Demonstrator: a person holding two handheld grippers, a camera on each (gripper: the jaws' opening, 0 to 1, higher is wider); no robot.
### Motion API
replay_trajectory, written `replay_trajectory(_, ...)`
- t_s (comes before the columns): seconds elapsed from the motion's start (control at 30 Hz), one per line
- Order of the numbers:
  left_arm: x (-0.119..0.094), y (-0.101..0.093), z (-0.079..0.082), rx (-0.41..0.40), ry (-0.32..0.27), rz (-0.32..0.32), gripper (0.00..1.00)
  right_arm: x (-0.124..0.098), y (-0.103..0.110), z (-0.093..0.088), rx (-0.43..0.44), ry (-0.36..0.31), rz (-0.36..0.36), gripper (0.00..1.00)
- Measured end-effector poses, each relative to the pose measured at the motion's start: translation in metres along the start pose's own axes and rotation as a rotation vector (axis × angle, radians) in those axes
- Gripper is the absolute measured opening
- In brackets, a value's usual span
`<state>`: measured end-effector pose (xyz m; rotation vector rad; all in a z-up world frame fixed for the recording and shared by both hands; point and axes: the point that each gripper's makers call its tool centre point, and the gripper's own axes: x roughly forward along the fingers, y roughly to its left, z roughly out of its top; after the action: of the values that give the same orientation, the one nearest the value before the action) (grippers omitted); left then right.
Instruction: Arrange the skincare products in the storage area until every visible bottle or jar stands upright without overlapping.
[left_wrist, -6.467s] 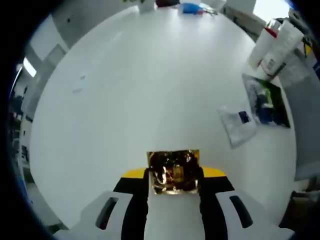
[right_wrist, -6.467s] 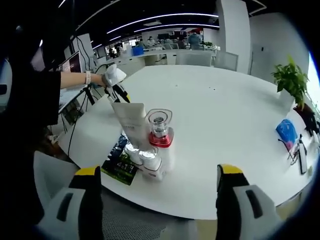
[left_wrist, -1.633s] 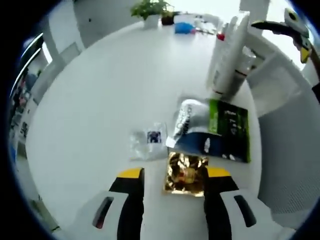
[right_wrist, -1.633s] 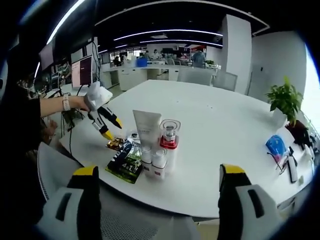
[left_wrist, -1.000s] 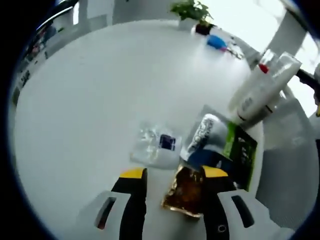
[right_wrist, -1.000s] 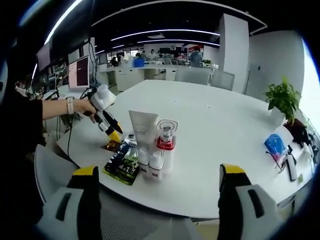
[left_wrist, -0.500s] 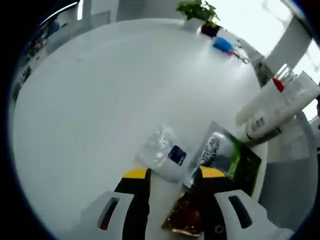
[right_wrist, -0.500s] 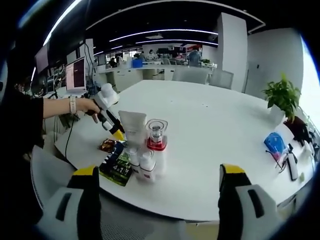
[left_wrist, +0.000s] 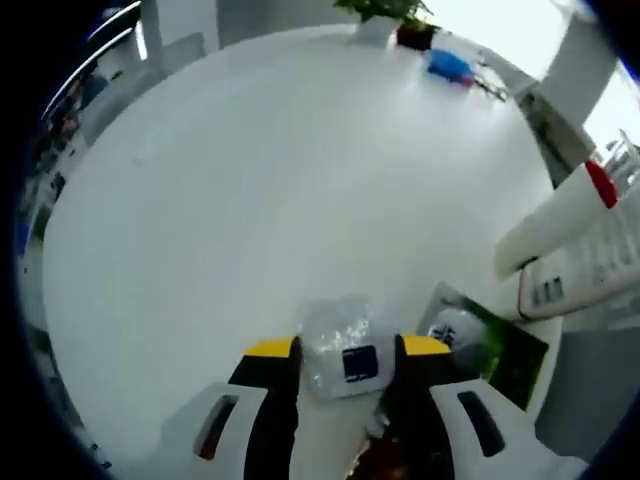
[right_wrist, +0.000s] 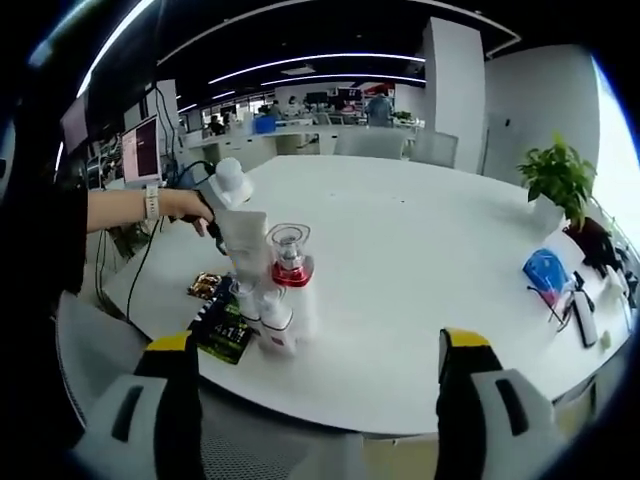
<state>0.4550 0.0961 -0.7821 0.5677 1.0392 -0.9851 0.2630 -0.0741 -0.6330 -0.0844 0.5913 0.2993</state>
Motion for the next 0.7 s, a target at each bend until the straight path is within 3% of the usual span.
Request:
replay_trajectory(0.07, 0.0004, 0.0001, -0.0007, 0.04, 0.019, 0.011, 0.34, 0.0007, -0.0001, -0.0002, 0.002, 0.0, 0.002, 1.0)
replay_trajectory(0.43, 0.001, 0.0073, 0.0013, 0.087, 0.043, -0.03, 0.32, 0.0038, 0.0041, 0.0012, 0.001, 0.001, 0.015, 1.0)
replay_trajectory(0.7, 0.0006, -0.0004, 0.0008, 0.07, 0.045, -0.051, 0.43, 0.0029, 0.0067, 0.0014, 0.001, -0.003, 0.017, 1.0)
